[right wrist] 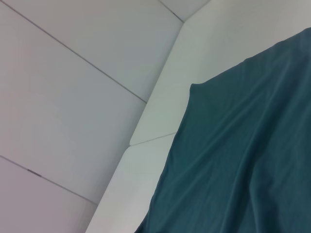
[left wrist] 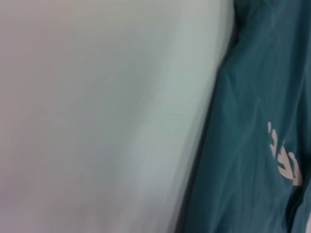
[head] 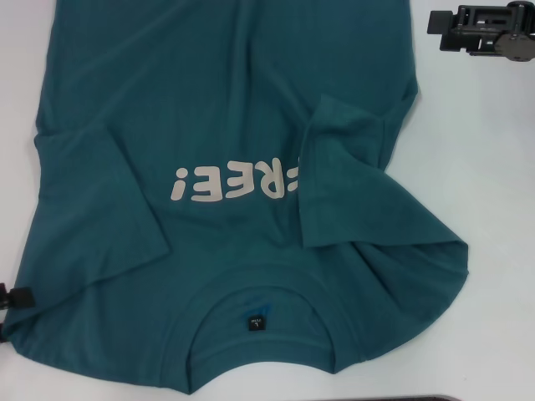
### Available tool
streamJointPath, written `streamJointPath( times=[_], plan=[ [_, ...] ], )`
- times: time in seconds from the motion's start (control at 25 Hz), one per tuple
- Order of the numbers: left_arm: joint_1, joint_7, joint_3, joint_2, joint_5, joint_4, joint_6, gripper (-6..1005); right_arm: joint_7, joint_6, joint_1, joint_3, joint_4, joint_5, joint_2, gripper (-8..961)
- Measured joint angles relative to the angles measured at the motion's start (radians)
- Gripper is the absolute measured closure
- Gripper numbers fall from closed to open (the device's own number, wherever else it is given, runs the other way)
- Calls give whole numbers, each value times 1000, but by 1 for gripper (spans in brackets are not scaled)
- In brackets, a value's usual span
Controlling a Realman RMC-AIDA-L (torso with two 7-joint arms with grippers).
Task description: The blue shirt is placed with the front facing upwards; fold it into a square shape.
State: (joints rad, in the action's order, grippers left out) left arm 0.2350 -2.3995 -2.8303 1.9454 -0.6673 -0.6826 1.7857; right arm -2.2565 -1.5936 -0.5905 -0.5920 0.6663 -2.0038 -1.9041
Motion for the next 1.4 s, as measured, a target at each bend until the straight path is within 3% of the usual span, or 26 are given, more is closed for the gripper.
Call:
streamJointPath(
  times=[0.32, 0.84, 1.16, 1.4],
  plan=[
    [27, -7, 30, 12, 0, 0, 3, 205, 0, -3, 3, 3, -1, 1, 1, 209],
    [23, -31, 33, 12, 0, -42, 1, 204, 0, -4, 8, 11, -3, 1, 0, 209],
    [31, -41, 64, 21, 6, -40, 0, 203, 0, -8, 9, 20, -4, 0, 0, 209],
    [37, -92, 35, 36, 22, -90, 7, 204, 0, -8, 10, 21, -4, 1, 0, 209]
  ],
)
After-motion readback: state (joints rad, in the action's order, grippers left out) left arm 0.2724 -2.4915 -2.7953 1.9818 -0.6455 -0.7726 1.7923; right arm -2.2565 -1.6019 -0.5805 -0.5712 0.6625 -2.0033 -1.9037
